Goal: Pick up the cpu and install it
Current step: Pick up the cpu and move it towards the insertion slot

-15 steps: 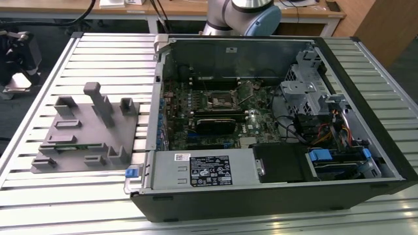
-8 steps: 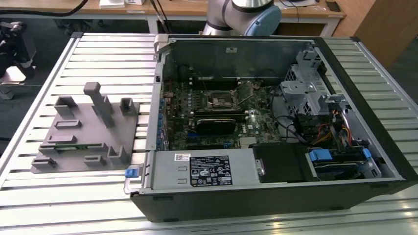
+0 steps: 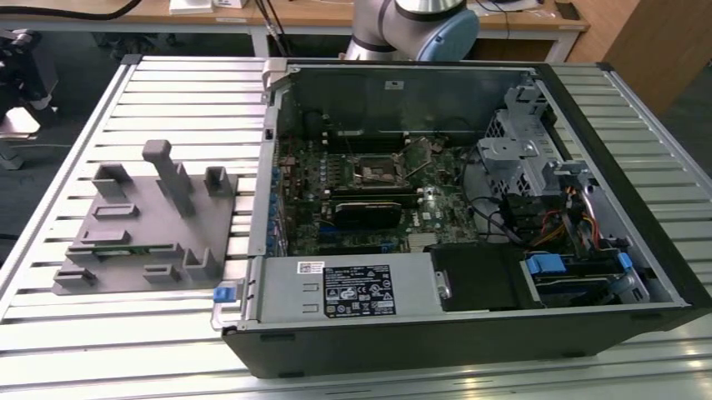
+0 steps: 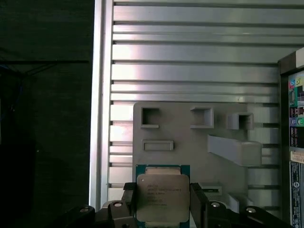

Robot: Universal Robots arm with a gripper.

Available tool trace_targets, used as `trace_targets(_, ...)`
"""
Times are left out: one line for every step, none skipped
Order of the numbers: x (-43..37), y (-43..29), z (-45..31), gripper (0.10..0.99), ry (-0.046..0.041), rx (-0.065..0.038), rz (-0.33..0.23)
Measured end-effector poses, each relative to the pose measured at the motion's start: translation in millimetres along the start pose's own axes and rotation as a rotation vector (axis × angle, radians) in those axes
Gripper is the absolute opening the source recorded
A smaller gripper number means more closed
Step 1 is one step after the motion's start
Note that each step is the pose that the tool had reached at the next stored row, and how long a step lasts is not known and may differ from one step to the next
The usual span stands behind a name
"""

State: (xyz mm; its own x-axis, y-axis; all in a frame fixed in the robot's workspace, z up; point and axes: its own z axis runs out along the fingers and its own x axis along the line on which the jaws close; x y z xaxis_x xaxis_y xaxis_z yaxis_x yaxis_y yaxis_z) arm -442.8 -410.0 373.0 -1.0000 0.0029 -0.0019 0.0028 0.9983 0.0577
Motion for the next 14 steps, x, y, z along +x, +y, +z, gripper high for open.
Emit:
trace_targets(-1.6,0.0,-0.2,0.541,0.0005,0.0,0.0)
trace_targets(-5.8,0.1,0.0,0.541,0.0001,0.0,0.0)
trace_targets(-10.3,0.0,0.1,0.541,0.0,0.0,0.0)
trace_targets(-14.8,0.0,0.1,0.541,0.0001,0.0,0.0)
trace_targets(-19.3,0.0,0.2,0.541,-0.0001,0.0,0.0)
trace_targets(-24.2,0.0,0.2,0.541,0.0,0.0,0.0)
trace_targets(-28.7,0.0,0.2,0.541,0.0,0.0,0.0)
trace_targets(-33.2,0.1,0.3,0.541,0.0,0.0,0.0)
trace_targets(-37.7,0.0,0.4,0.541,-0.0001,0.0,0.0)
trace_targets(-42.2,0.0,0.5,0.541,-0.0001,0.0,0.0)
trace_targets(-46.7,0.1,0.5,0.541,0.0001,0.0,0.0)
trace_targets(-51.2,0.1,0.6,0.541,0.0,0.0,0.0)
trace_targets(-55.7,0.1,0.6,0.541,-0.0001,0.0,0.0)
trace_targets(-59.6,0.1,0.6,0.541,0.0,0.0,0.0)
